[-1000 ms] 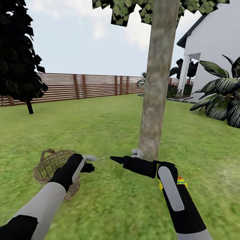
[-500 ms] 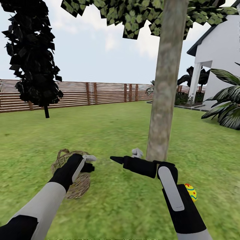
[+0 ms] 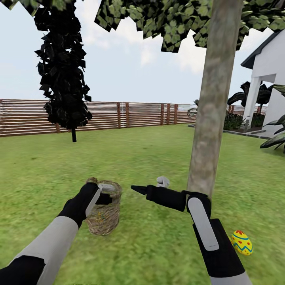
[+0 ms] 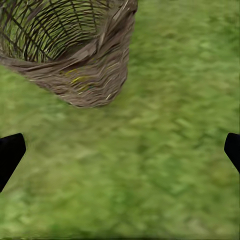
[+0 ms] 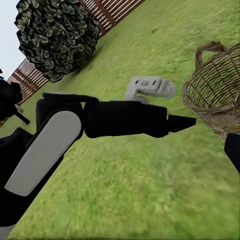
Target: Take the three Easter eggs out of the wicker basket on the lawn in the garden, then place them on the lawn next to a single tree (choose any tree) so that all three eggs are next to the same tree and none are left in the basket.
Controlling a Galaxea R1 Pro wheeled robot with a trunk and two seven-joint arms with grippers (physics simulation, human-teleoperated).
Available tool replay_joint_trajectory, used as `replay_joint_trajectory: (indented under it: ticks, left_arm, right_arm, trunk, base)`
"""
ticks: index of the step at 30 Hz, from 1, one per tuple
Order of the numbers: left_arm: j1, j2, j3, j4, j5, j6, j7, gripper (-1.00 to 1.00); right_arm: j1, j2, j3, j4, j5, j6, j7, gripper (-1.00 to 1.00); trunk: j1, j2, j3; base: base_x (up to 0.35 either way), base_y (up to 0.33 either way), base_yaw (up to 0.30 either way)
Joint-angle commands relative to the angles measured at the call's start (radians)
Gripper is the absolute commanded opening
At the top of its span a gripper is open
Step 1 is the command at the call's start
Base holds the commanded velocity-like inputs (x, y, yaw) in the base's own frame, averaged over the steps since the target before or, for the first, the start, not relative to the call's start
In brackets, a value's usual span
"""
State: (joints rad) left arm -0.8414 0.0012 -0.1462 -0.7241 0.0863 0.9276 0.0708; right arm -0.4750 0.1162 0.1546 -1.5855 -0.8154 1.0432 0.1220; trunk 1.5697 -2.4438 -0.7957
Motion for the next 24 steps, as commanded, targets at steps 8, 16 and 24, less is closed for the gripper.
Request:
replay_joint_trajectory:
  ticks: [8,16,24]
  left_arm:
    - [-0.001,0.0,-0.003,-0.001,0.009,0.003,0.007,1.0]
    - [-0.001,0.0,-0.002,-0.002,0.009,0.004,0.007,1.0]
    - [-0.001,0.002,-0.001,-0.003,0.01,0.012,0.007,1.0]
  right_arm:
    - [-0.001,0.0,-0.001,-0.001,0.012,0.004,0.01,1.0]
    - [-0.001,0.001,0.001,-0.001,0.012,0.004,0.01,1.0]
    - [-0.001,0.002,0.002,-0.001,0.012,0.004,0.01,1.0]
  trunk:
    - [-0.031,0.056,0.024]
    - [-0.062,0.112,0.049]
    - [-0.092,0.168,0.074]
  base:
    - [-0.001,0.0,0.289]
    - [0.0,0.0,0.29]
    - [0.0,0.0,0.29]
